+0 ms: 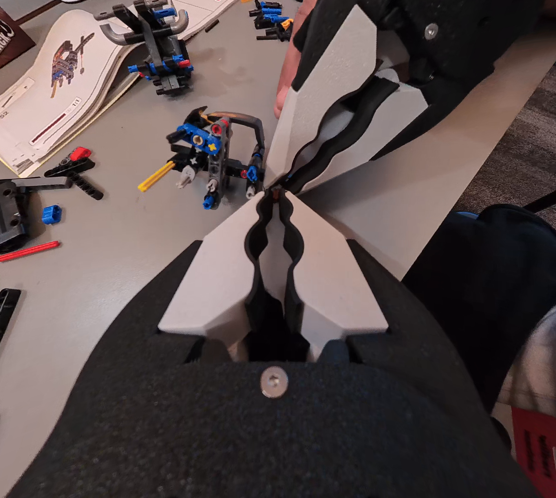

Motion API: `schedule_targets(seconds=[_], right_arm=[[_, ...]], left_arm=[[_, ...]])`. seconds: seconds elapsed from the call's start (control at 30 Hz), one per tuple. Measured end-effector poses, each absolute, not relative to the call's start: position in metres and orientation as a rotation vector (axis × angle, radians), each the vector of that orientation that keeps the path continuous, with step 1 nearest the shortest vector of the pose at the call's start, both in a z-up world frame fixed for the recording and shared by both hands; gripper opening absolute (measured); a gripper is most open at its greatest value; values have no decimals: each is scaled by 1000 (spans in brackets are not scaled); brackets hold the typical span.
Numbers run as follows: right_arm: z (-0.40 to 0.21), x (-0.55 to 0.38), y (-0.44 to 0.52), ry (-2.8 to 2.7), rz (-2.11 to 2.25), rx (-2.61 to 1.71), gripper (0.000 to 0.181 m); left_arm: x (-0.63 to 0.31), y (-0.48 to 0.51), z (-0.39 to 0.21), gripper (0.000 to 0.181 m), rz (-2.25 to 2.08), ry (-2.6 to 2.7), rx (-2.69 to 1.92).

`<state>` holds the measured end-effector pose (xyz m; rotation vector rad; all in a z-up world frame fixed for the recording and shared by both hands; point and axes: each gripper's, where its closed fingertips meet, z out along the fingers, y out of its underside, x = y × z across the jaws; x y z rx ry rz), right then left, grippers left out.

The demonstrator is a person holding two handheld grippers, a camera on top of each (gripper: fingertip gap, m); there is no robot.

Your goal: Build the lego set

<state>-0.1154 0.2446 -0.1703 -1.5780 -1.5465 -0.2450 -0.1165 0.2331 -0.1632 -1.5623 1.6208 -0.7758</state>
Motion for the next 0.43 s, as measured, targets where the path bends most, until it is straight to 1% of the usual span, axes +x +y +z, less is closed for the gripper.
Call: schedule_targets(seconds=[0.17, 0.23, 0.3, 0.43], right_arm=[[-167, -118, 240, -1429, -1, -1737, 6], [-152, -116, 239, -1393, 19, -1679, 14], [-135, -109, 239, -1322, 68, -1659, 15], [-139, -91, 241, -1255, 215, -1846, 21]], left_arm=[[-116, 233, -159, 3, -847, 1613, -1576], [-118, 239, -160, 2, -835, 1604, -1590], [-119, 242, -154, 2, -886, 1570, -1597], [-124, 251, -148, 2, -956, 1517, -1621]])
